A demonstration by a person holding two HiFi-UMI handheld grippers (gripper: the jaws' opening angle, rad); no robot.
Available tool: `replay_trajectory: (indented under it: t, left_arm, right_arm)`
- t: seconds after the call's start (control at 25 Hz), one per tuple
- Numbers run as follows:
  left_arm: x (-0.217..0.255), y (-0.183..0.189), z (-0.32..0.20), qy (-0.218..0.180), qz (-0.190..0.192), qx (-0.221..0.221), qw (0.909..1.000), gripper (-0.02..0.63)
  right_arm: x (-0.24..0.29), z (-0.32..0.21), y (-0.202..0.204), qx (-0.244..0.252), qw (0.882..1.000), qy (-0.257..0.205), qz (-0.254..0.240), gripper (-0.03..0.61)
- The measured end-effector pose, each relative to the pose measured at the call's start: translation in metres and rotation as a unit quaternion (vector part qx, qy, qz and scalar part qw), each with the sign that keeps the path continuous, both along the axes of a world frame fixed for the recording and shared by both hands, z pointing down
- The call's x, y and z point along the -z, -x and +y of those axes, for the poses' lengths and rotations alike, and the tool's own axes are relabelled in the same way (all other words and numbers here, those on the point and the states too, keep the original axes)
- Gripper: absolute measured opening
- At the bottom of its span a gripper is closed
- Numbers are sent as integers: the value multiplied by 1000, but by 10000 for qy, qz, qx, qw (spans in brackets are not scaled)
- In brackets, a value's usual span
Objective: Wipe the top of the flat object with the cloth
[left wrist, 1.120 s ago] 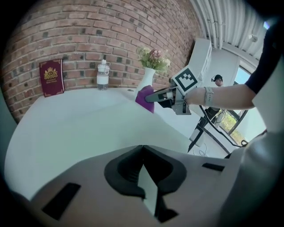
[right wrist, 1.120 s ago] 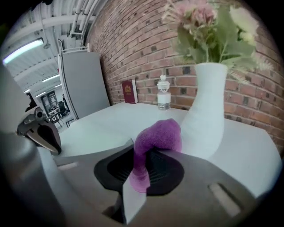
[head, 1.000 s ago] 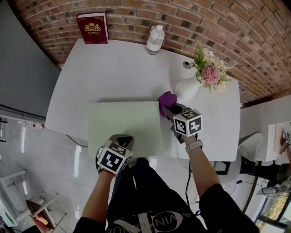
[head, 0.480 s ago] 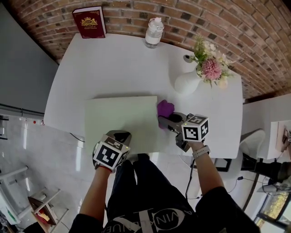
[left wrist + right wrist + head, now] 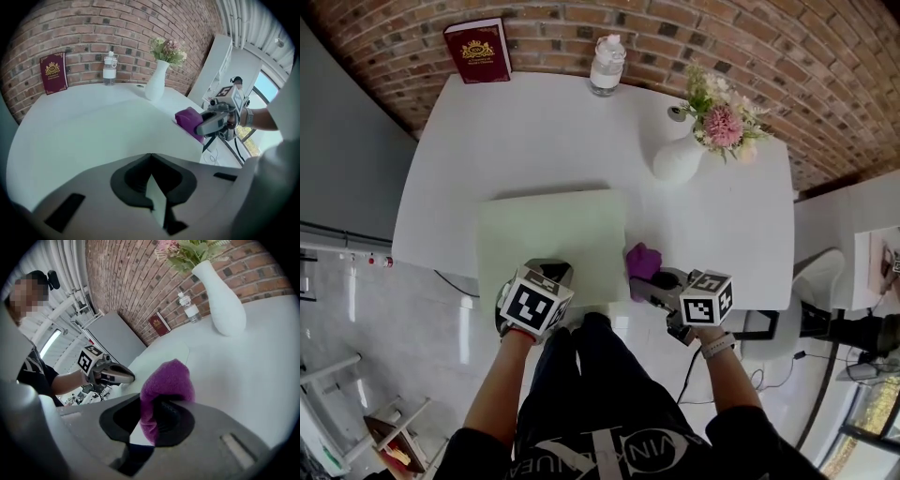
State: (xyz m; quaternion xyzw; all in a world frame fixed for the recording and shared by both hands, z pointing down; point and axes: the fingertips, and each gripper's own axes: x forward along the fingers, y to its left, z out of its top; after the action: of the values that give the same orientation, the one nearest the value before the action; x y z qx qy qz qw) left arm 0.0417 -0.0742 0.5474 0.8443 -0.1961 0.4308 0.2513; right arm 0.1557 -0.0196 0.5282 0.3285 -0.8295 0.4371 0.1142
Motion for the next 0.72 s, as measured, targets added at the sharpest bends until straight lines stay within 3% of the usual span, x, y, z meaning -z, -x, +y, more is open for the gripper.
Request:
replay_trajectory:
  t: [0.32, 0.44, 0.48, 0.56, 0.64, 0.68, 0.72]
  left_arm:
    - [0, -3, -4, -211, 30, -110, 9997, 11]
    - [3, -6, 0, -301, 235, -226, 9990, 11]
    - [11, -7, 1, -505, 401, -311, 9974, 14]
    - [39, -1, -4, -1283, 729, -411, 9882, 17]
    - [64, 19, -13, -1907, 798, -319, 9779, 18]
    - [71, 34, -17, -2016, 782, -177, 9762, 37]
    - [74, 51, -21, -1998, 760, 32, 9769, 152]
  right_arm:
    - [1, 41, 6, -264, 9996, 57, -39, 60]
    - [5, 56, 1, -114, 9994, 60, 311, 60]
    - [7, 59, -6, -176, 9982, 47, 565, 60]
    - [17, 58, -24, -559, 9923, -91, 1104, 60]
    - [34, 47, -38, -1019, 9835, -407, 1435, 60]
    - [44, 41, -40, -1179, 9800, -573, 1497, 60]
    - [52, 35, -40, -1286, 9773, -721, 1519, 60]
